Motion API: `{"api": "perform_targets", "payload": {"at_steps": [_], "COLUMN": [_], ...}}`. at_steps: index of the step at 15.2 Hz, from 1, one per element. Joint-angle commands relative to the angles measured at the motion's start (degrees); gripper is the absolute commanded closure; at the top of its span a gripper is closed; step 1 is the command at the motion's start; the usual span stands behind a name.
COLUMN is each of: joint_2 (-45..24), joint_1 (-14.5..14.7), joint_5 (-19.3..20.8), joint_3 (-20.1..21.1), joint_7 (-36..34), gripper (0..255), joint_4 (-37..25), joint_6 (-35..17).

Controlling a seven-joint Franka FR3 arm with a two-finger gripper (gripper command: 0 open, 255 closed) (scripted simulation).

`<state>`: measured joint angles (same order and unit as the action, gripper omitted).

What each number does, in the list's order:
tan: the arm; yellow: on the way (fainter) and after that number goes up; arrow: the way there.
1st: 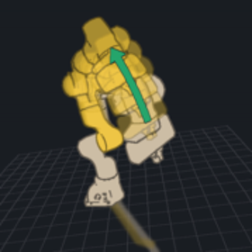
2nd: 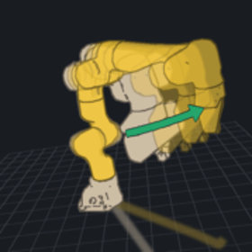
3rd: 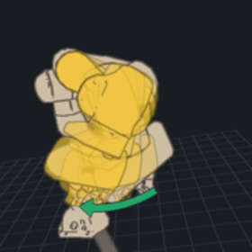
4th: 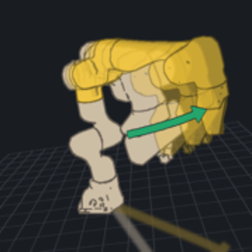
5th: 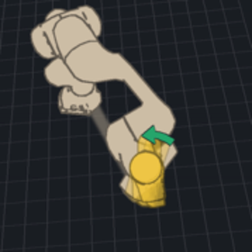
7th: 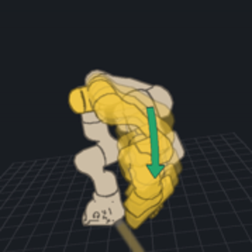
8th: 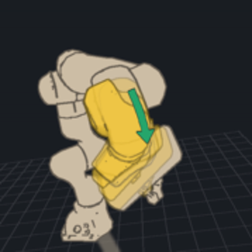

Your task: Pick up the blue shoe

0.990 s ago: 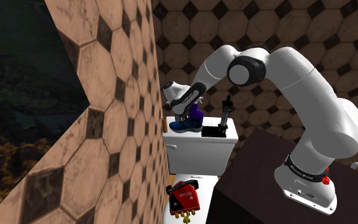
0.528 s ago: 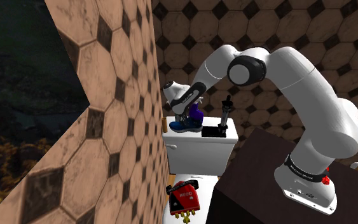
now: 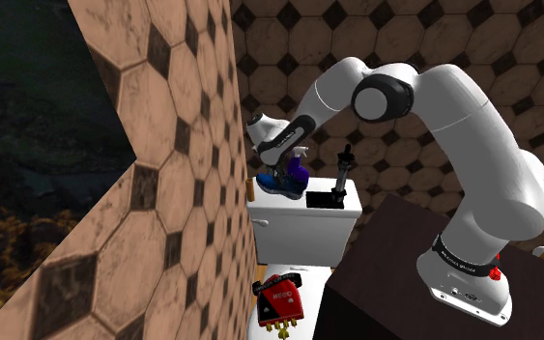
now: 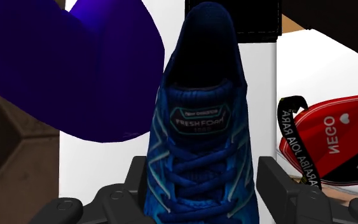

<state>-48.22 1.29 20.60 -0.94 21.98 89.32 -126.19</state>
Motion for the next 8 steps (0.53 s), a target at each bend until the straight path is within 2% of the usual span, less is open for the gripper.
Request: {"api": "perform_targets", "payload": {"at_steps": [1,8], "joint_2": [1.5,4.5], "joint_1": [0.0,-0.1], "joint_5": [-0.1,-0.4], "joint_3": [0.1,0.3], "joint_7": [0.2,0.9], "gripper": [255,255], "joint_4": [0.8,1.6], "joint_6": [0.7,2.7]}}
